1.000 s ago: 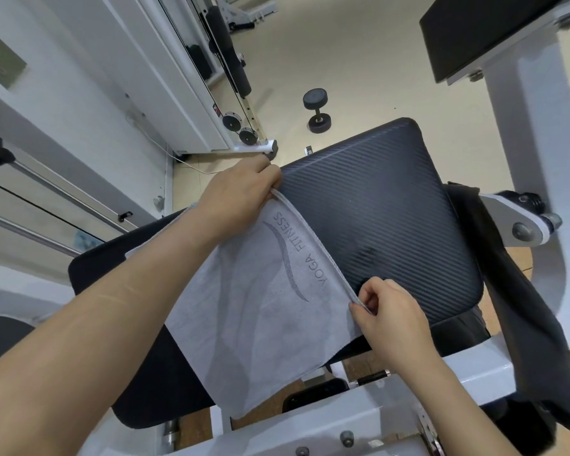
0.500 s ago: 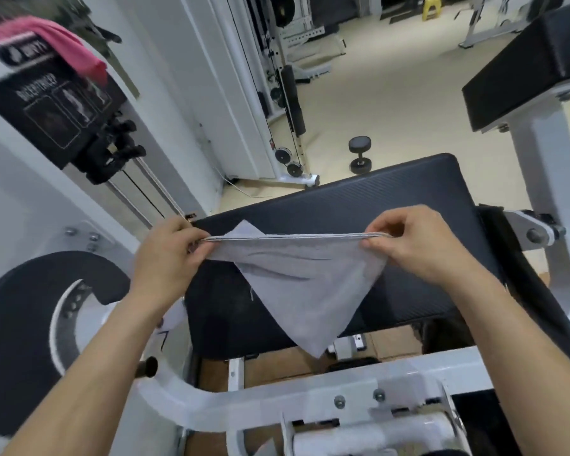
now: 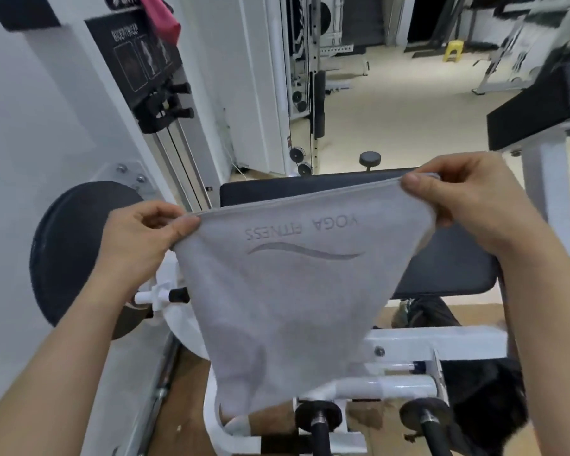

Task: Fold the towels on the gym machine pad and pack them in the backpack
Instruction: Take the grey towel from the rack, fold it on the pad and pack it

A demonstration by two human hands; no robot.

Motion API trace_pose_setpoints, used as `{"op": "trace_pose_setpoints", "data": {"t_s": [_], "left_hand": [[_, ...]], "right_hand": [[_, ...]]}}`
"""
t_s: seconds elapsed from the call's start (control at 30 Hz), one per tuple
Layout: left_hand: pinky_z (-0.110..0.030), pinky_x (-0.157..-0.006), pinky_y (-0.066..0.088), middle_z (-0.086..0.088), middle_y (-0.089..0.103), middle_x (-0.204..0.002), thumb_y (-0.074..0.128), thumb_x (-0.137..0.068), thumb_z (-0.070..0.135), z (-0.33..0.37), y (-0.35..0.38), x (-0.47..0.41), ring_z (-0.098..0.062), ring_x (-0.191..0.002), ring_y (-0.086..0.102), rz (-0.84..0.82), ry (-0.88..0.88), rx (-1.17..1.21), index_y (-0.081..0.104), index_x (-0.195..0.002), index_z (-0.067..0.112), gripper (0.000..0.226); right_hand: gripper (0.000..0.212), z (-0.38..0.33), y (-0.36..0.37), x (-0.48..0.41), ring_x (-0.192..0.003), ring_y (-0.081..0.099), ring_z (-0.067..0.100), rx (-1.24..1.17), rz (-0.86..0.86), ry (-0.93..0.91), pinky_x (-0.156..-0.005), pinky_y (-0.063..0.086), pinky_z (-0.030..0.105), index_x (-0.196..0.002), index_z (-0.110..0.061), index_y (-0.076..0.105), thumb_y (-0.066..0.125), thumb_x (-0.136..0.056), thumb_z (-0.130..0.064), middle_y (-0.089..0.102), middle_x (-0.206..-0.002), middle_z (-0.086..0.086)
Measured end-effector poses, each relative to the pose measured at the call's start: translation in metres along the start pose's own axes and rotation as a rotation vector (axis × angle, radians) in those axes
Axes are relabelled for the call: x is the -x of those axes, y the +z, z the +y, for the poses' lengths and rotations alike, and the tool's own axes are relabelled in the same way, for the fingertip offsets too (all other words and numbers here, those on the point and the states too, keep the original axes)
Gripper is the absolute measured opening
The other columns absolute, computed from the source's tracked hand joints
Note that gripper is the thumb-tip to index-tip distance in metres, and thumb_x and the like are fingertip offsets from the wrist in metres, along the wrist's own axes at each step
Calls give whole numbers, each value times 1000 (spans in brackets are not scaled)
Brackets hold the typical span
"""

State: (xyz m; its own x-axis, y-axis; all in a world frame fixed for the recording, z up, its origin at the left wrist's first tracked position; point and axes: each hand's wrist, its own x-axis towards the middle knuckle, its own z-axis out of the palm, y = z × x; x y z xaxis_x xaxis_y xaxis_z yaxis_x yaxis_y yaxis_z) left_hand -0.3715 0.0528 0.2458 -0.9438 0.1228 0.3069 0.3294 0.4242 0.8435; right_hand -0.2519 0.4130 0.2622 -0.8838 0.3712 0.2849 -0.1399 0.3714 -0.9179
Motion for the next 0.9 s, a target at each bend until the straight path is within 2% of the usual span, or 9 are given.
{"op": "trace_pose_setpoints", "data": {"t_s": [0.13, 0.2, 0.27, 0.37, 0.43, 0.6, 0.73, 0.83, 0.9], "left_hand": [[-18, -50, 45, 6, 61, -52, 79, -78, 21, -19, 24, -15, -4, -45, 49, -102, -86, -73, 70, -66, 16, 16], [-26, -55, 46, -4, 64, -59, 80, -77, 24, -35, 46, -26, -11, -50, 52, -134, -128, -102, 69, -66, 15, 18], [-29, -56, 44, -6, 63, -62, 80, -78, 26, -54, 72, -42, -15, -52, 51, -150, -156, -161, 67, -67, 18, 19], [-36, -60, 51, -1, 63, -64, 76, -82, 26, -73, 111, -70, -18, -56, 56, -144, -177, -226, 66, -70, 26, 16], [-42, -67, 58, -2, 65, -67, 72, -86, 23, -79, 137, -95, -21, -59, 63, -152, -184, -257, 67, -75, 25, 12], [-48, -67, 60, -4, 64, -68, 65, -91, 19, -78, 179, -157, -23, -57, 67, -72, -141, -215, 60, -74, 29, 21], [-45, -66, 60, -1, 62, -67, 67, -90, 15, -78, 200, -204, -23, -53, 67, -47, -141, -234, 59, -71, 27, 24], [-33, -66, 55, 1, 62, -66, 67, -89, 14, -86, 214, -223, -19, -54, 65, -13, -131, -307, 59, -70, 26, 24], [-26, -64, 49, 2, 62, -67, 64, -90, 13, -92, 220, -230, -17, -57, 65, 15, -129, -322, 61, -73, 23, 20]], "right_hand": [[18, 24, 2, -19, -56, 45, 7, 113, -36, 72, -49, 37, 16, -78, -11, 74, 76, -81, -28, 56, -66, 8], [17, 47, 3, -34, -57, 50, 4, 193, -71, 130, -53, 40, 15, -81, -11, 74, 76, -82, -29, 63, -71, 7], [14, 76, 4, -55, -56, 53, 3, 237, -100, 198, -49, 44, 12, -82, -12, 75, 74, -85, -26, 66, -73, 9], [11, 122, 8, -87, -58, 62, 17, 265, -119, 276, -51, 54, 22, -81, -10, 73, 70, -88, -19, 65, -74, 11], [12, 148, 10, -114, -53, 66, 16, 300, -99, 311, -49, 52, 19, -79, -12, 71, 68, -90, -15, 66, -74, 5], [13, 182, 18, -174, -55, 68, 14, 405, -1, 240, -69, 55, 30, -80, -16, 67, 62, -92, -17, 71, -77, 5], [11, 197, 21, -223, -78, 67, 24, 481, 20, 163, -78, 49, 30, -84, -18, 68, 60, -92, -17, 71, -88, 6], [14, 209, 28, -246, -91, 61, 25, 544, 11, 163, -78, 42, 28, -94, -13, 71, 58, -92, -17, 69, -96, 8], [17, 212, 34, -258, -97, 59, 28, 579, 26, 146, -82, 44, 31, -98, -10, 72, 58, -92, -17, 69, -99, 10]]}}
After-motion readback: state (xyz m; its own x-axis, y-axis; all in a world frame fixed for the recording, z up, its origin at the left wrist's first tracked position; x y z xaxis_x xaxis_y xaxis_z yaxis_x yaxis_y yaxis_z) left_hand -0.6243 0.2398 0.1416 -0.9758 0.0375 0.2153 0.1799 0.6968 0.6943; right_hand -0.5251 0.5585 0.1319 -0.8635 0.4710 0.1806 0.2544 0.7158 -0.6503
